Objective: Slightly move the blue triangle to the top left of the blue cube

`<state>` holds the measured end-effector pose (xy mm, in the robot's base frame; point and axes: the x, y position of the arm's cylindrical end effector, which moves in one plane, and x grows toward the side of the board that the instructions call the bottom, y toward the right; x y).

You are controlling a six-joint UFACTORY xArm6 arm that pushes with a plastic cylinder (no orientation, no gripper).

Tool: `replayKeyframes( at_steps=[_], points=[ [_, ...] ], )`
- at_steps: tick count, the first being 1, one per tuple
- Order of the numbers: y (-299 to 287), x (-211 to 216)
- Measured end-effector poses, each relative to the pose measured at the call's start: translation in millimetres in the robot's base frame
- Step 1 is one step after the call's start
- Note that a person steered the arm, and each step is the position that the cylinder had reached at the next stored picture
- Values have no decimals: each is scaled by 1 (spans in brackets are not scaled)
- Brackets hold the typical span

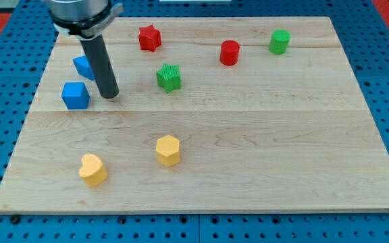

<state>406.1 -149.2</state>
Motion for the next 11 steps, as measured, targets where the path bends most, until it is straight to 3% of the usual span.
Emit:
replayKeyframes(
  at_steps=[1,2,3,4,6,7,9,11],
  points=[
    [-10,-20],
    [-9,-70],
    [-37,-80],
    [-72,-47],
    [-108,-92],
    [-85,-56],
    [-26,-87],
    [174,-70]
  ],
)
